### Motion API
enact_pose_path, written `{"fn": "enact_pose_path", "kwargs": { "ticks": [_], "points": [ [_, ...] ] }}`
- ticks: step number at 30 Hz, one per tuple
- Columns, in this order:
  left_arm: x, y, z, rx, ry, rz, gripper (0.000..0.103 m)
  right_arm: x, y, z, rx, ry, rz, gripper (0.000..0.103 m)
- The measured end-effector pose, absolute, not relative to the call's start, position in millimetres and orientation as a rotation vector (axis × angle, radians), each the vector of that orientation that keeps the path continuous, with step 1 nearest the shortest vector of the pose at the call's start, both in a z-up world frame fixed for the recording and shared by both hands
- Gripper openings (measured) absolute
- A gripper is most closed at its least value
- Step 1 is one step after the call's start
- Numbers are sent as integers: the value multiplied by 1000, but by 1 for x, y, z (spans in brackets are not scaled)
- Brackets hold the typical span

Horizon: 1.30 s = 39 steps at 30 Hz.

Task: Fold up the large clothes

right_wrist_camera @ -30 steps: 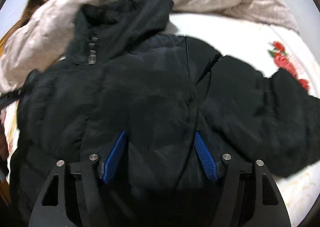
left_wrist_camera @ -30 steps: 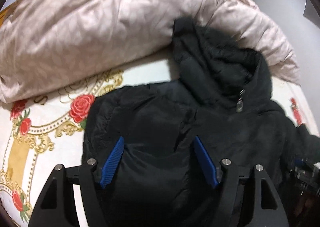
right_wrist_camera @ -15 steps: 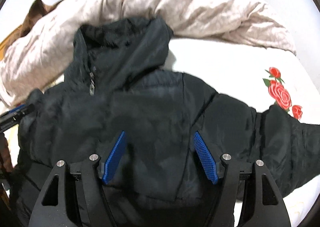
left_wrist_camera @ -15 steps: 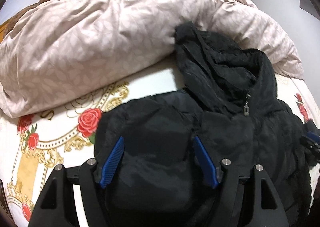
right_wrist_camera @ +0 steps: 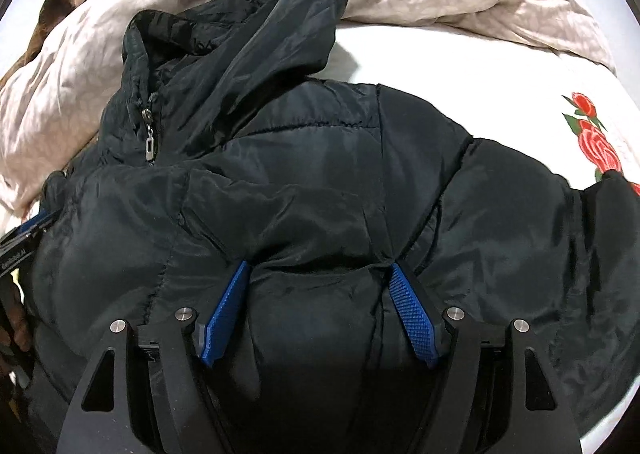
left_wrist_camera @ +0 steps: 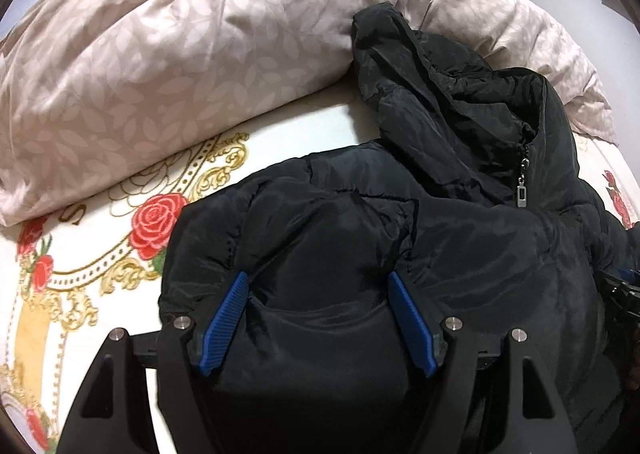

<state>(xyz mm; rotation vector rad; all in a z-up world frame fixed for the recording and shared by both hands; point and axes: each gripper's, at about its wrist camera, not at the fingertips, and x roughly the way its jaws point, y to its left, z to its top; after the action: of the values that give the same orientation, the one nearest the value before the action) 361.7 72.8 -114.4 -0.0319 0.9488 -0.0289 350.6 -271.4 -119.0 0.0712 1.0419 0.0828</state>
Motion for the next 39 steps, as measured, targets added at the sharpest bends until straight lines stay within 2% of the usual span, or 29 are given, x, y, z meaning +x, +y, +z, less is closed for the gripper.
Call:
{"fn": "enact_pose_path", "kwargs": {
  "ticks": [11, 22, 30, 39],
  "points": [
    [256, 46, -32, -109, 896, -95, 73, 225, -293, -37, 69, 910, 25, 71],
    [147, -9, 14, -108, 892, -172, 73, 99, -323, 5, 122, 867, -51, 71],
    [107, -34, 35, -90, 873, -233, 73, 64, -330, 19, 130, 864, -72, 71],
    [108, -51, 38, -67, 872, -254, 73, 60, -340, 26, 147, 849, -93, 71]
  ]
}}
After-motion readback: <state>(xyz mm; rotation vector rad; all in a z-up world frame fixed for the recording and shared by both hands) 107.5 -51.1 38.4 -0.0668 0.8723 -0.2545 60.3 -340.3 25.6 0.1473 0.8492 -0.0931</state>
